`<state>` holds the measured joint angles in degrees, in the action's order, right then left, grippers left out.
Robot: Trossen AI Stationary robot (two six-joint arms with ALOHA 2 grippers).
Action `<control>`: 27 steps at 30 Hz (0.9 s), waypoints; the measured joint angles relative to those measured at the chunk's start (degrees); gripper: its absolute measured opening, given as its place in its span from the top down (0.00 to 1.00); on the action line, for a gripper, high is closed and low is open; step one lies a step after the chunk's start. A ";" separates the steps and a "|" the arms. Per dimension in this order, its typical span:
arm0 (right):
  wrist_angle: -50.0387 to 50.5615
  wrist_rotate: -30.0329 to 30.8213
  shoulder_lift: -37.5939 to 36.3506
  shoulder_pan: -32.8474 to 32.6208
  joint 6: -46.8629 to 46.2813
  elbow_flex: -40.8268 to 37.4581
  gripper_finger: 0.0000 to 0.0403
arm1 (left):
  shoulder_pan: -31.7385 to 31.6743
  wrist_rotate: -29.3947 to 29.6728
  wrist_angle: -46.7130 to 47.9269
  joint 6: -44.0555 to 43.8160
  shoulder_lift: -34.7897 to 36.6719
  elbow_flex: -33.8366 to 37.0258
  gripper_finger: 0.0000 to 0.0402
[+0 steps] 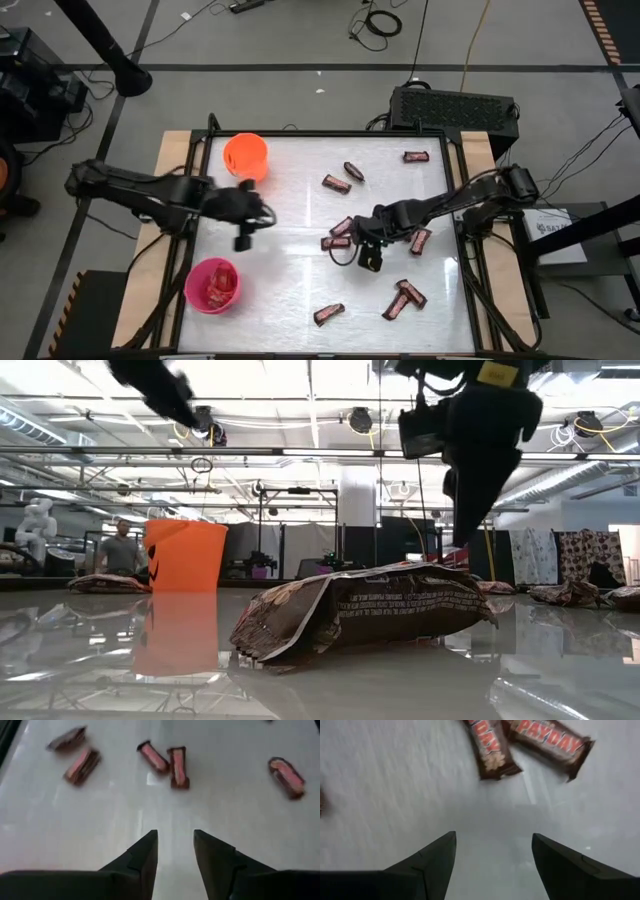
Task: Sort candy by brand, put in halloween buckets
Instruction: Put the brown chocolate bar into the orange bucket
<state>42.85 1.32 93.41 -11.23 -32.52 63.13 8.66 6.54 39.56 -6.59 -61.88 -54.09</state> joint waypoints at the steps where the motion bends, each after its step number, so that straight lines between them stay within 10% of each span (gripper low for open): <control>1: 0.10 0.00 0.00 -0.58 -1.29 0.00 0.38 | -1.71 -0.93 -3.99 2.78 -1.48 1.44 0.67; 15: -0.17 0.89 0.00 -12.16 -21.52 0.00 0.38 | -10.07 -13.34 -36.76 16.95 -30.59 4.05 0.66; 27: -1.76 8.20 0.00 -17.40 -28.57 0.00 0.38 | -9.01 -19.06 -47.13 17.42 -39.59 4.05 0.66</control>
<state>41.09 9.52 93.41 -28.63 -61.10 63.13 -0.35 -12.53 -7.56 10.83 -101.46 -50.04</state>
